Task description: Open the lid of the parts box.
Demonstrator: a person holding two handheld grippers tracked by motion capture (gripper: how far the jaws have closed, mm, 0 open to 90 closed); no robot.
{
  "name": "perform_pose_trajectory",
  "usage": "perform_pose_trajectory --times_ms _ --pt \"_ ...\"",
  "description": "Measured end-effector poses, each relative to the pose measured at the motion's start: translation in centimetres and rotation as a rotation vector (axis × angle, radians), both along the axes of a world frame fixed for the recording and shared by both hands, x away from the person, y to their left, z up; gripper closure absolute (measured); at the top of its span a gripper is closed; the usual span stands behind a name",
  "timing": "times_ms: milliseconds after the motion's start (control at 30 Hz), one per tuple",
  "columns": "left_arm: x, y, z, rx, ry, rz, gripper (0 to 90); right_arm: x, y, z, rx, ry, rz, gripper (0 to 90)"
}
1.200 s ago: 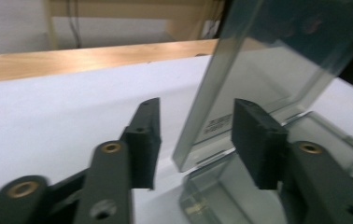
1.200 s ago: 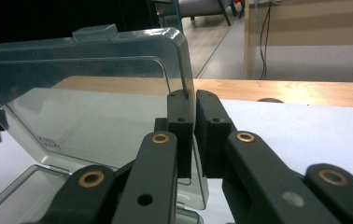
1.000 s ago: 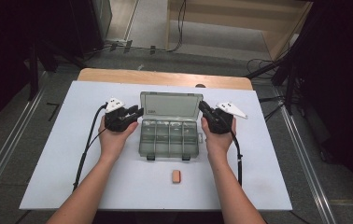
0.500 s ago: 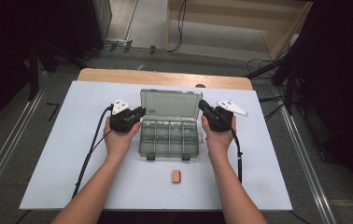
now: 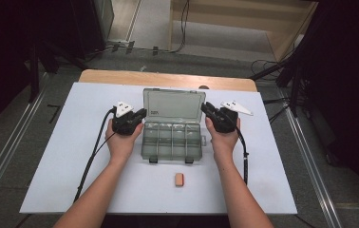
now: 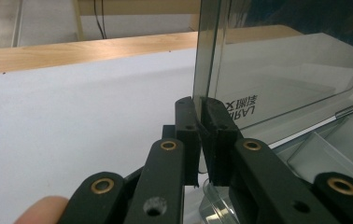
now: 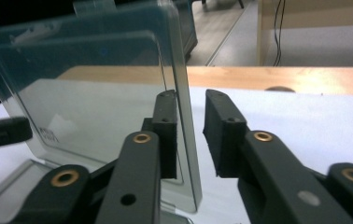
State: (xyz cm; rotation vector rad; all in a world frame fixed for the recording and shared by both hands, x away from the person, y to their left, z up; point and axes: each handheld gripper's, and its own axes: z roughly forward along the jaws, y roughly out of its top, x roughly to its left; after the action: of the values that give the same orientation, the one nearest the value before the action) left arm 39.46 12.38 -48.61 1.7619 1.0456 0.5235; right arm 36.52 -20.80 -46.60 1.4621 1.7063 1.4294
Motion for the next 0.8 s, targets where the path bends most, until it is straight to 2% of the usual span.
perform_pose_trajectory --times_ms 200,400,600,700,800 --pt "0.2 0.0 0.0 -0.024 0.016 0.006 85.3 -0.1 -0.5 -1.6 0.018 0.037 0.021 70.2" --pt "0.3 0.1 -0.1 -0.036 0.026 0.005 85.2 0.1 -0.1 -2.9 0.014 0.074 0.044 70.4" --pt "0.5 0.2 -0.1 -0.046 0.034 0.001 85.2 0.5 0.0 -3.1 0.022 0.082 0.044 74.5" --pt "0.6 0.3 -0.2 -0.053 0.037 -0.002 85.2 0.7 0.0 -3.1 0.045 0.103 0.042 77.0" --pt "0.8 0.3 -0.2 -0.062 0.039 -0.004 85.1 0.9 0.0 -3.0 0.037 0.11 0.034 79.7"
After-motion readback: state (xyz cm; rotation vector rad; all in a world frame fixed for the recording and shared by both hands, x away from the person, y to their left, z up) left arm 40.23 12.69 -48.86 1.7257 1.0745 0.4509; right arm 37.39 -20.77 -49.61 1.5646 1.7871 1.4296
